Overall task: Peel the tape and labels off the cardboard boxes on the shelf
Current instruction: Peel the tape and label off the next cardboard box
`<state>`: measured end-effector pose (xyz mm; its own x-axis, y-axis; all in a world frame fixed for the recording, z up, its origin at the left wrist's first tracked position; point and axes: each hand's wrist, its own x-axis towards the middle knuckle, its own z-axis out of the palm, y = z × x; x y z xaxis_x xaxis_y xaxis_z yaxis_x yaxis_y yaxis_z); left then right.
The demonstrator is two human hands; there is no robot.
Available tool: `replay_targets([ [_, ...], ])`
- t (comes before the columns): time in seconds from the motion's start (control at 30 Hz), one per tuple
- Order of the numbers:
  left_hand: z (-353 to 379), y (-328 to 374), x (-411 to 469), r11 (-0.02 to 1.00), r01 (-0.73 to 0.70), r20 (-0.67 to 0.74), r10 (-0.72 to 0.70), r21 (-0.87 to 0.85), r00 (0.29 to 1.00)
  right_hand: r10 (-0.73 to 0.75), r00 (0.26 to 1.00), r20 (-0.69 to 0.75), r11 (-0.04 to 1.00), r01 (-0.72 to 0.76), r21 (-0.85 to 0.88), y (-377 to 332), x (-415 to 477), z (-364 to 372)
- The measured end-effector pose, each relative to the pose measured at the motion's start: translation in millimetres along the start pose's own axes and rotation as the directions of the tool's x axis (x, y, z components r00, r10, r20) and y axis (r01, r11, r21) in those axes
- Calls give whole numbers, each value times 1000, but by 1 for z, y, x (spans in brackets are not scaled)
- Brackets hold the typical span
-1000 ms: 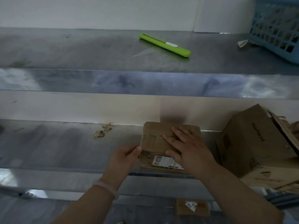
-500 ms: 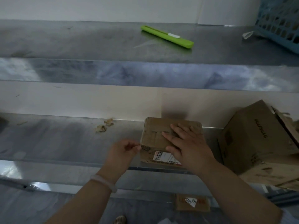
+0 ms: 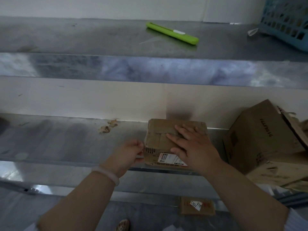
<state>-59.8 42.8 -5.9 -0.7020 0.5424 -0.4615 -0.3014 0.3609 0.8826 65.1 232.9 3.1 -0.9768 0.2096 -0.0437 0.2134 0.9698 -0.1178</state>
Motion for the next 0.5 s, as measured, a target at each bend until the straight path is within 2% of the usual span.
replay_targets([
  [0.07, 3, 0, -2, 986, -38, -89, 53, 162, 995, 3, 1000, 0, 1000, -3, -1, 0, -1, 1],
  [0.1, 4, 1, -3, 982, -36, -105, 56, 185, 993, 2, 1000, -1, 1000, -2, 8, 0, -1, 1],
  [0.13, 4, 1, -4, 991, -11, -99, 24, 130, 995, 1, 1000, 0, 1000, -1, 18, 1, -1, 2],
  [0.2, 5, 2, -7, 989, 83, -41, -89, -119, 995, 1, 1000, 2, 1000, -1, 24, 0, -1, 2],
  [0.27, 4, 5, -11, 924, 168, 41, -164, -343, 986, 4, 1000, 8, 1000, -4, 8, -1, -2, 2],
  [0.37, 5, 3, -14, 844, 188, 75, -174, -502, 982, 8, 1000, 0, 1000, -8, 14, -2, -2, 2],
  [0.43, 7, -7, -11, 881, 96, -25, -121, -463, 992, 8, 1000, 1, 1000, -8, 27, -2, -1, 2],
  [0.5, 8, -16, -11, 960, -27, -138, -12, -277, 990, 7, 1000, 13, 1000, -7, 9, -1, 0, 3],
])
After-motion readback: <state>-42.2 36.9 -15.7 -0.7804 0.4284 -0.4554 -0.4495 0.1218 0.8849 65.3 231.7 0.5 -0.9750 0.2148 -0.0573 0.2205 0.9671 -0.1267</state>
